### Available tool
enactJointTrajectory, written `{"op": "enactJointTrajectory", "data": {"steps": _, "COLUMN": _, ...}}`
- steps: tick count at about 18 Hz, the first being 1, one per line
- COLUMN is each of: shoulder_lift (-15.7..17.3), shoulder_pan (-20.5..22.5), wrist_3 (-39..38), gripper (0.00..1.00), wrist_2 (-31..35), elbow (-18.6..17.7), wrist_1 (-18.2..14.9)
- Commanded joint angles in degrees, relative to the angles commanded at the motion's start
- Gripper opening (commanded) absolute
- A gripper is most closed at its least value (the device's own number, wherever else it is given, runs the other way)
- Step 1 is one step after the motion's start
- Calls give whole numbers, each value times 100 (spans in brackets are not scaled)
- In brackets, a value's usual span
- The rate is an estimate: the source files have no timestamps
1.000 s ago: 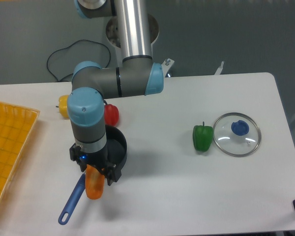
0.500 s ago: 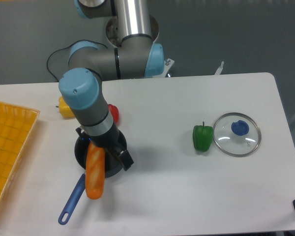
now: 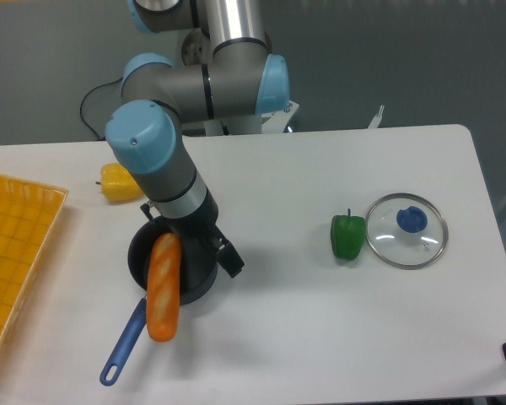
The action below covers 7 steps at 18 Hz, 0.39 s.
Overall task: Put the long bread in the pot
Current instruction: 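Lift the open gripper up and away from the pot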
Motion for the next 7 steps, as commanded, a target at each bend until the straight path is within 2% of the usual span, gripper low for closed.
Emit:
{"op": "enactJointTrajectory", "data": {"steps": 2, "shoulder_lift": 17, "shoulder_pan": 97, "wrist_3": 9, "gripper": 100, "wrist_2": -292, "elbow": -62, "wrist_1": -185}}
{"op": "enactJointTrajectory", "data": {"steps": 7, "shoulder_lift": 88, "shoulder_pan": 115, "wrist_3": 9, "gripper": 100, "wrist_2": -337, "elbow": -229, "wrist_1": -195}}
